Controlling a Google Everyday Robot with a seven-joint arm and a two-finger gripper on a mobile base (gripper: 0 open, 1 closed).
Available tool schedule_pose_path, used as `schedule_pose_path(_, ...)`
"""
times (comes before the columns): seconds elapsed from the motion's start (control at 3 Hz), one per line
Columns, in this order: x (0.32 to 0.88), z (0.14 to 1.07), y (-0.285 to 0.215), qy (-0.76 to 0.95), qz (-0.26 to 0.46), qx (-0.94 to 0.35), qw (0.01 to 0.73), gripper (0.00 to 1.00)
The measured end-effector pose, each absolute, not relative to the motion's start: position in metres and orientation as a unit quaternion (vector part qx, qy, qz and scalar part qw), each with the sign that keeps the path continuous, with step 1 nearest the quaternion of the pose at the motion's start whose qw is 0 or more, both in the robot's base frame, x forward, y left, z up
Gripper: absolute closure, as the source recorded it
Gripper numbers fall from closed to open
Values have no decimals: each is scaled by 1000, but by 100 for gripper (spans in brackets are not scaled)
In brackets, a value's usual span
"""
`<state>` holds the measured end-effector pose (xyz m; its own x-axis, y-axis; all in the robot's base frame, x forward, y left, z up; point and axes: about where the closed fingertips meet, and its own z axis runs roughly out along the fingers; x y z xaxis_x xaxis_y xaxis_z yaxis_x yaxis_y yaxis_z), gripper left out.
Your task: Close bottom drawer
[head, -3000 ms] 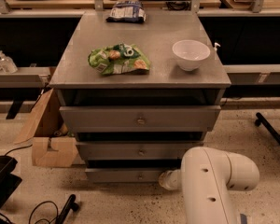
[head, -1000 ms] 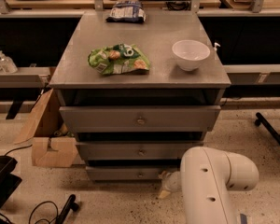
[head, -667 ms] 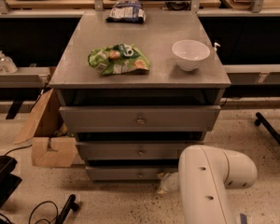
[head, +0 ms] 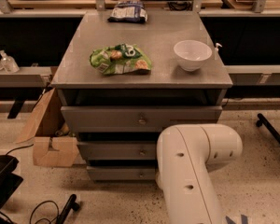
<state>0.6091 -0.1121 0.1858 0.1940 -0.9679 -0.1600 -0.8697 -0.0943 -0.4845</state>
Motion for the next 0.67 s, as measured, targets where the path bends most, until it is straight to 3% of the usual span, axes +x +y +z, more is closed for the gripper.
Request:
schedule_pose_path(0.33, 574, 233, -125, 613, -159, -731, 254, 100)
schedule_pose_path(0.67, 574, 233, -125, 613, -159, -731, 254, 100)
